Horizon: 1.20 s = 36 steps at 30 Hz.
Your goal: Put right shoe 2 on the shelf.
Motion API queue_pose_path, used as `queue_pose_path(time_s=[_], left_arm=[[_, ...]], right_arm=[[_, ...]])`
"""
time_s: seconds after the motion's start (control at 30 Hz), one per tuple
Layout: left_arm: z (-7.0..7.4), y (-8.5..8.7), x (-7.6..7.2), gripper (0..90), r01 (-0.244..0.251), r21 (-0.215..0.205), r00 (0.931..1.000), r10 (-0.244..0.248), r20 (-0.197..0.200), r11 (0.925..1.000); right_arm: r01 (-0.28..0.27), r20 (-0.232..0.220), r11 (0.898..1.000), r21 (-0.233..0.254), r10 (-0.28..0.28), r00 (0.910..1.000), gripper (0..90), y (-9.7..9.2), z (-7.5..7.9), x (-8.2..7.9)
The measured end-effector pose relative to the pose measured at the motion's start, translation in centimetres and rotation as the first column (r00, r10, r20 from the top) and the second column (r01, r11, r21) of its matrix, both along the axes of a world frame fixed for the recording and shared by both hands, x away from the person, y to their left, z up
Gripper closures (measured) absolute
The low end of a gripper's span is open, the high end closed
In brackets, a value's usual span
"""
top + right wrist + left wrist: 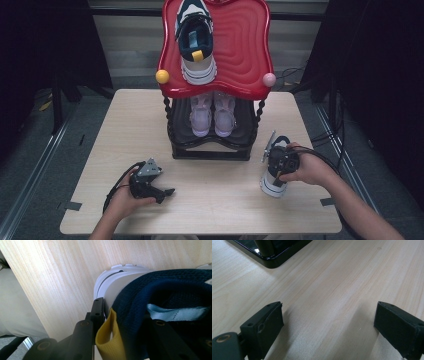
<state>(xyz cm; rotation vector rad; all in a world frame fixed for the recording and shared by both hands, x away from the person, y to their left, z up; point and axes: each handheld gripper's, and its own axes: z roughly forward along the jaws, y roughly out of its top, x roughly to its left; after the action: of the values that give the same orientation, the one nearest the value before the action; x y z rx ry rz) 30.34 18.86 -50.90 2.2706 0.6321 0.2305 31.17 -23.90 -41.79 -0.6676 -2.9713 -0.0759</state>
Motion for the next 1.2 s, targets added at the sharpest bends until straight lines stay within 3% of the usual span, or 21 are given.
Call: queue_pose_path(time_s=[0.1, 0.27, 0.47, 0.5, 0.6, 1.2], left_arm=[[0.0, 0.0, 0.0, 8.0, 0.000, 0.000, 1.0000, 0.000, 0.000, 1.0000], [0.0, 0.0, 0.0, 8.0, 0.000, -0.001, 1.0000, 0.000, 0.000, 1.0000], [0.0, 0.0, 0.0, 8.0, 0.000, 0.000, 1.0000, 0.000, 0.000, 1.0000], [0.0, 0.0, 0.0, 8.0, 0.000, 0.000, 1.0000, 0.000, 0.000, 1.0000], [0.0, 0.0, 0.0, 8.0, 0.001, 0.000, 1.0000, -0.001, 0.000, 1.0000], [0.0, 0.0, 0.0, 8.0, -0.003, -0.005, 1.0000, 0.003, 0.001, 1.0000]], right_arm=[[0.016, -0.008, 1.000, -0.009, -0.016, 0.9998, 69.5, 0.0, 0.0, -0.1], [-0.027, 0.006, 1.000, 0.003, 0.027, 0.9996, 69.7, -0.1, 0.0, -0.1], [-0.021, -0.006, 1.000, -0.002, 0.021, 0.9998, 69.8, 0.0, 0.3, -0.3], [-0.041, 0.001, 0.999, -0.003, 0.041, 0.9992, 69.8, -0.1, 0.4, -0.3], [-0.023, 0.004, 1.000, 0.008, 0.023, 0.9997, 69.9, -0.1, 0.8, -0.4], [-0.070, 0.022, 0.997, -0.014, 0.070, 0.9973, 69.9, 0.1, 4.9, -1.0]])
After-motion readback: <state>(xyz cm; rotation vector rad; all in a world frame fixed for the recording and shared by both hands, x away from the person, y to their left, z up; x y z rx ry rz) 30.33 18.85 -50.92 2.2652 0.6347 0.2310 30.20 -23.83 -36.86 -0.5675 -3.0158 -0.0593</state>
